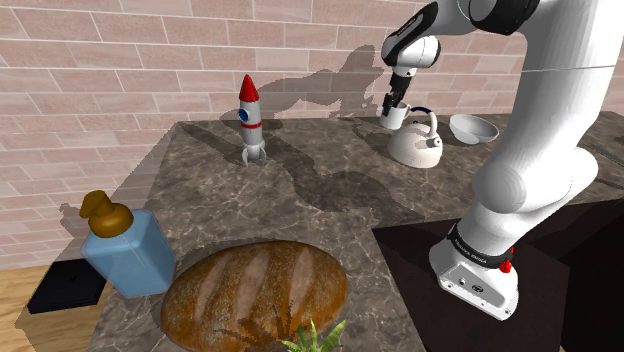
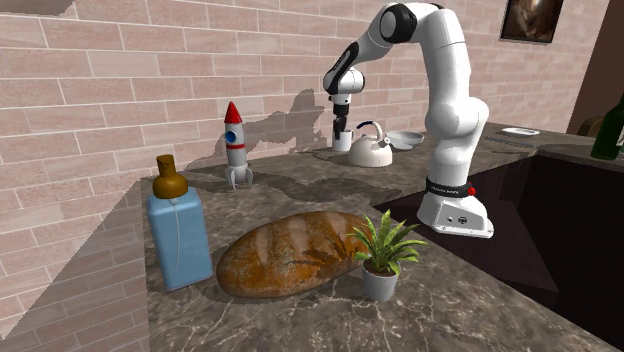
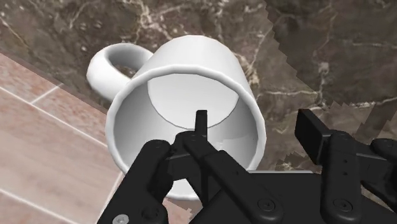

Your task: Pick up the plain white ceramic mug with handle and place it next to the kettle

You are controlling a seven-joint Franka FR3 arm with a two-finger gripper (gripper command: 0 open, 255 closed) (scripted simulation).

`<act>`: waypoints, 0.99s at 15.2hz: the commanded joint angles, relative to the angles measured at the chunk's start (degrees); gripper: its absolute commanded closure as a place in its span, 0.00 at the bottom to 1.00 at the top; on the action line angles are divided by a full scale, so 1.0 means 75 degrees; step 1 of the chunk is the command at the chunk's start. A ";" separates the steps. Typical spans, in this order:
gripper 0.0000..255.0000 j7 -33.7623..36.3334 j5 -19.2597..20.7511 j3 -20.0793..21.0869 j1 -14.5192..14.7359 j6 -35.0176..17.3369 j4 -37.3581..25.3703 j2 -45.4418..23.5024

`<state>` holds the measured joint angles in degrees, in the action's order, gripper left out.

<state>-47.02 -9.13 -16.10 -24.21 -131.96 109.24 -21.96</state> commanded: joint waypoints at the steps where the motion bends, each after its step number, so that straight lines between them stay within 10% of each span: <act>1: 0.00 0.0000 0.0000 0.0000 0.0000 -0.0001 0.0000 0.0000; 15: 0.00 0.0152 0.0236 -0.0106 0.0071 0.0781 -0.0251 0.0556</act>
<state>-45.88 -7.36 -16.89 -23.68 -126.12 107.36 -17.80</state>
